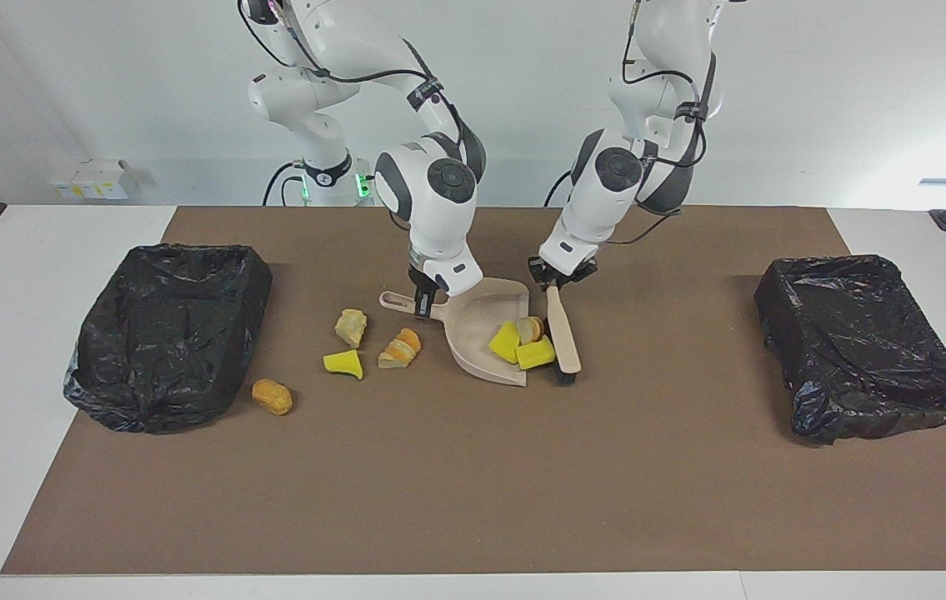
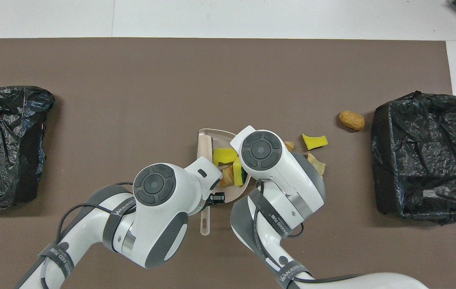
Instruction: Sweep and dump trash in bin
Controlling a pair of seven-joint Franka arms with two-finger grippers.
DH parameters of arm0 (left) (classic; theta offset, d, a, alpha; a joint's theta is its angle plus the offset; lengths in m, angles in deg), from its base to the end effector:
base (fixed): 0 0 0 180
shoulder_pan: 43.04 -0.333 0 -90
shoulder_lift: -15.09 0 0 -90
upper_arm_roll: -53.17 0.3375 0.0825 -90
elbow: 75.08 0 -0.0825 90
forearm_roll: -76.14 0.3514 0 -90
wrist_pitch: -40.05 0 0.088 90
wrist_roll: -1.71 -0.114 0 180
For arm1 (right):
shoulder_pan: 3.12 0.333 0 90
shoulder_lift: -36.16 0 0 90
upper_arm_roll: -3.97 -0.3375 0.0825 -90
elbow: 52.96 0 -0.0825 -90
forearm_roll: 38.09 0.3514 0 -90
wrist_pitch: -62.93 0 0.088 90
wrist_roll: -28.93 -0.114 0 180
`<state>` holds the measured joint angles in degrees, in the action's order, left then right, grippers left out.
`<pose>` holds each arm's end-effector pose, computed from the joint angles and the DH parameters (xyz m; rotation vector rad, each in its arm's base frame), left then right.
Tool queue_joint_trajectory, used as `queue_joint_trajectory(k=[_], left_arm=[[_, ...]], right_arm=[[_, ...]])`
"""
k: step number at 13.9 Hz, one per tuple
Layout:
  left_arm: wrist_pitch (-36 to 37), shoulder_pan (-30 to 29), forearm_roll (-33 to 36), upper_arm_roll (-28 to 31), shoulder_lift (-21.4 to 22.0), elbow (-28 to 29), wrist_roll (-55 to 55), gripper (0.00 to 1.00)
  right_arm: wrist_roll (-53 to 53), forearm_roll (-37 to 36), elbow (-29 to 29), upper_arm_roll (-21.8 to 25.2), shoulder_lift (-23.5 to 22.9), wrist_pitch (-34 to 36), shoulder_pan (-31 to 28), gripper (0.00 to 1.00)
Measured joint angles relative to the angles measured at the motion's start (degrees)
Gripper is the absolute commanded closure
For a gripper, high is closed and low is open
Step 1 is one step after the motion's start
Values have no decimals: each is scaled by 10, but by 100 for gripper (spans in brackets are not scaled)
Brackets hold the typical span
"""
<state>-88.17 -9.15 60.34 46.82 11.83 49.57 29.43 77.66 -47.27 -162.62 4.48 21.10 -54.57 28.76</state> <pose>0.3903 -0.3421 0.4022 2.9475 -0.0702 -0.1782 0.4972 0.2922 0.3816 2.2250 2.0342 -0.2198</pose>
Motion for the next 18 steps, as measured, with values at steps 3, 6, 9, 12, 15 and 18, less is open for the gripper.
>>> queue_joint_trajectory(k=[3, 6, 9, 12, 15, 18], left_arm=[[25, -1, 8, 5, 4, -17, 0, 100], [121, -13, 47, 15, 23, -53, 5, 100], [186, -48, 58, 19, 65, -72, 7, 100], [247, -56, 100, 18, 99, -80, 42, 100], [258, -50, 109, 7, 110, -75, 66, 100], [230, -15, 109, 3, 117, -42, 110, 100]], right_arm=[[0, 1, 1, 0, 0, 0, 0, 100], [1, 2, 4, 1, 1, -1, -3, 100], [26, 2, 8, 1, 12, 6, -24, 100], [70, 2, 26, 1, 29, 47, -53, 100], [143, 2, 53, 2, 46, 96, -93, 100], [240, 3, 80, 3, 53, 130, -149, 100]])
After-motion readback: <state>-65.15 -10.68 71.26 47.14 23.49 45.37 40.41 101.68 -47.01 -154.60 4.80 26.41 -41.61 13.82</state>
